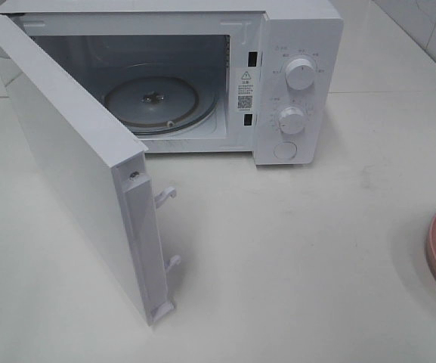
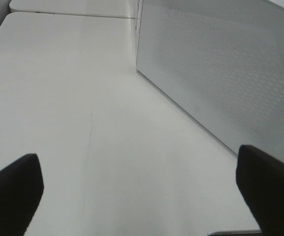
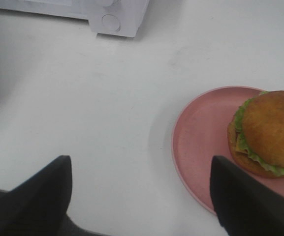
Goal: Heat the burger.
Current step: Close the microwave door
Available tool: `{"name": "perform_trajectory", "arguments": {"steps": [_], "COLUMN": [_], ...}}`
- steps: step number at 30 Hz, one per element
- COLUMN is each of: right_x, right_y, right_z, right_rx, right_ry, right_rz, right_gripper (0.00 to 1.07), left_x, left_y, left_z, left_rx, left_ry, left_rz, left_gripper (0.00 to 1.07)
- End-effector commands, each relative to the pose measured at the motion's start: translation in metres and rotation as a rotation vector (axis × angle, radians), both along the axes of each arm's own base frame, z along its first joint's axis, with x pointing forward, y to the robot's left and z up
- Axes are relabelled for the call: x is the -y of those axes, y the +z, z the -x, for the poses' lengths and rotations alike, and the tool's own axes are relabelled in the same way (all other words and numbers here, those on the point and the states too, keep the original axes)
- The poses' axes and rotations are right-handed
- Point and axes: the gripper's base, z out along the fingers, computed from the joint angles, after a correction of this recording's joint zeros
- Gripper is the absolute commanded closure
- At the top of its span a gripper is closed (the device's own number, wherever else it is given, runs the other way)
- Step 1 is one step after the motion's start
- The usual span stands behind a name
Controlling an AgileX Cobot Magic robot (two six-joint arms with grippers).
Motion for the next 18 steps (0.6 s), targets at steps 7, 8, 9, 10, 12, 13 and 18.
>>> {"name": "perform_trajectory", "arguments": {"steps": [7,8,9,10,12,13,18], "right_x": [0.004,0.004,0.004,0.004,0.004,0.004,0.004], "right_y": [-0.001,-0.001,-0.001,-0.001,-0.001,-0.001,-0.001], "right_z": [0.026,0.026,0.026,0.026,0.026,0.026,0.026], "right_rx": [0.164,0.164,0.166,0.166,0.166,0.166,0.166], "right_ry": [-0.114,-0.114,-0.114,-0.114,-0.114,-0.114,-0.114], "right_rz": [-0.013,-0.013,-0.014,-0.014,-0.014,-0.014,-0.014], "right_gripper": [0.32,0.32,0.32,0.32,0.32,0.32,0.32], "left_x": [0.001,0.001,0.001,0.001,0.001,0.001,0.001], "left_y": [-0.001,-0.001,-0.001,-0.001,-0.001,-0.001,-0.001], "left_z": [0.0,0.0,0.0,0.0,0.0,0.0,0.0], "left_rx": [0.008,0.008,0.008,0.008,0.008,0.008,0.008], "left_ry": [-0.004,-0.004,-0.004,-0.004,-0.004,-0.004,-0.004], "left_rz": [0.006,0.006,0.006,0.006,0.006,0.006,0.006], "left_gripper": [0.07,0.07,0.07,0.07,0.07,0.07,0.07]}}
